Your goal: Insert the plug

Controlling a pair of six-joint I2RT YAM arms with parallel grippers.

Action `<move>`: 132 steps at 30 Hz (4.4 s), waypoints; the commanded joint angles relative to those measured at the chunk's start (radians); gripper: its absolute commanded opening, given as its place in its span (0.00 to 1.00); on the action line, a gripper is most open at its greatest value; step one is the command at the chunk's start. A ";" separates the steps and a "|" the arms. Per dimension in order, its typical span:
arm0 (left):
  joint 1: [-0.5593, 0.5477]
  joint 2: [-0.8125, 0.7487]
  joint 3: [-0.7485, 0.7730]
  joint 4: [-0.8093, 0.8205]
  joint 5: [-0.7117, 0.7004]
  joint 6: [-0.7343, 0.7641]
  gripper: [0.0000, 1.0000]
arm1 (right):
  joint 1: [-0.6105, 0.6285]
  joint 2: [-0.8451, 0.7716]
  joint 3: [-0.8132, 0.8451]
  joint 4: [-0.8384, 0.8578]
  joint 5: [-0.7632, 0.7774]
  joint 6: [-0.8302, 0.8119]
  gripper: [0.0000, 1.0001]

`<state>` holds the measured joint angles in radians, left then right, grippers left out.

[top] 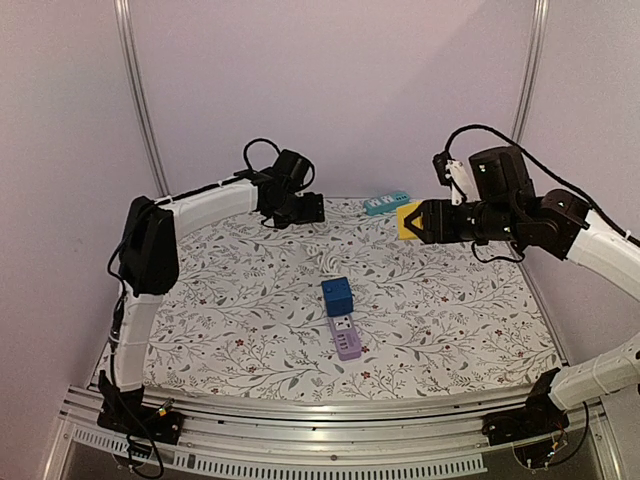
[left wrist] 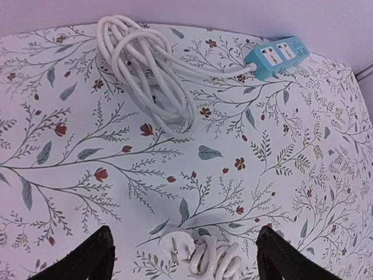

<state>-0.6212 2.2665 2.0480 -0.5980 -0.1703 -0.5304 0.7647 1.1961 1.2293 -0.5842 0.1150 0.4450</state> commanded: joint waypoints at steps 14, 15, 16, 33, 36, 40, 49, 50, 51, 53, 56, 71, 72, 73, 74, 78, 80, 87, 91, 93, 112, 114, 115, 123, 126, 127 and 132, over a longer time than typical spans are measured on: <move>0.148 0.295 0.080 0.414 0.236 -0.609 0.81 | -0.001 0.175 0.162 -0.009 0.087 0.078 0.00; 0.150 0.307 0.088 0.422 0.237 -0.610 0.81 | -0.001 0.179 0.167 -0.011 0.092 0.079 0.00; 0.154 0.320 0.098 0.429 0.243 -0.615 0.81 | -0.001 0.184 0.170 -0.011 0.098 0.080 0.00; 0.159 0.563 0.281 0.579 0.328 -0.792 0.60 | -0.003 0.277 0.253 -0.024 0.124 0.070 0.00; 0.158 0.600 0.324 0.580 0.328 -0.812 0.46 | -0.006 0.285 0.260 -0.025 0.129 0.065 0.00; 0.160 0.625 0.347 0.640 0.335 -0.846 0.15 | -0.008 0.286 0.263 -0.026 0.135 0.061 0.00; 0.195 0.389 0.023 0.844 0.274 -0.825 0.00 | -0.017 0.276 0.263 -0.022 0.143 0.042 0.00; 0.207 0.345 -0.041 0.870 0.252 -0.821 0.00 | -0.019 0.275 0.263 -0.020 0.141 0.038 0.00; 0.218 0.295 -0.103 0.892 0.230 -0.816 0.00 | -0.019 0.274 0.263 -0.017 0.139 0.032 0.00; 0.243 0.203 -0.247 0.932 0.189 -0.808 0.00 | -0.021 0.273 0.262 -0.011 0.128 0.015 0.00; 0.281 0.073 -0.402 0.972 0.178 -0.782 0.00 | -0.021 0.267 0.255 0.004 0.099 -0.013 0.00; 0.331 -0.705 -1.138 0.719 0.081 -0.629 0.00 | -0.033 0.170 0.133 0.082 -0.011 -0.140 0.00; 0.328 -0.791 -1.175 0.679 0.061 -0.626 0.00 | -0.033 0.164 0.121 0.090 -0.021 -0.143 0.00; 0.323 -0.831 -1.211 0.639 0.051 -0.624 0.00 | -0.034 0.152 0.107 0.099 -0.033 -0.149 0.00; 0.316 -0.919 -1.243 0.588 0.028 -0.625 0.00 | -0.034 0.142 0.094 0.109 -0.044 -0.152 0.00; 0.272 -1.188 -1.368 0.363 -0.052 -0.647 0.00 | -0.038 0.123 0.052 0.143 -0.094 -0.168 0.00; 0.238 -1.327 -1.432 0.266 -0.090 -0.685 0.00 | -0.038 0.121 0.039 0.158 -0.120 -0.174 0.00; 0.074 -1.723 -1.587 -0.052 -0.177 -0.875 0.02 | -0.038 0.119 0.004 0.190 -0.204 -0.174 0.00; 0.019 -1.758 -1.575 -0.172 -0.155 -0.895 0.09 | -0.038 0.122 -0.010 0.198 -0.236 -0.169 0.00; 0.011 -1.729 -1.557 -0.208 -0.135 -0.877 0.12 | -0.037 0.122 -0.016 0.200 -0.249 -0.169 0.00; 0.000 -1.179 -1.134 -0.257 -0.029 -0.410 1.00 | -0.106 -0.008 -0.140 0.319 -0.883 -0.368 0.00; 0.000 -1.064 -1.043 -0.286 -0.018 -0.320 0.99 | -0.128 -0.005 -0.137 0.318 -0.973 -0.363 0.00; 0.000 -1.009 -1.006 -0.293 -0.012 -0.278 0.99 | -0.136 0.001 -0.135 0.316 -1.010 -0.361 0.00; 0.052 -0.776 -0.901 -0.159 0.082 0.005 0.99 | -0.142 0.117 -0.032 0.280 -1.060 -0.340 0.00; 0.109 -0.689 -0.889 -0.146 0.125 0.087 0.99 | -0.142 0.185 0.030 0.261 -1.024 -0.326 0.00; 0.124 -0.665 -0.886 -0.140 0.126 0.109 1.00 | -0.142 0.202 0.056 0.247 -1.010 -0.327 0.00; 0.176 -0.555 -0.813 -0.145 0.103 0.151 1.00 | -0.142 0.306 0.171 0.153 -0.940 -0.350 0.00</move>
<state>-0.4797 1.6566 1.1683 -0.7551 -0.0715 -0.4671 0.6270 1.4479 1.3128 -0.3614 -0.8730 0.1085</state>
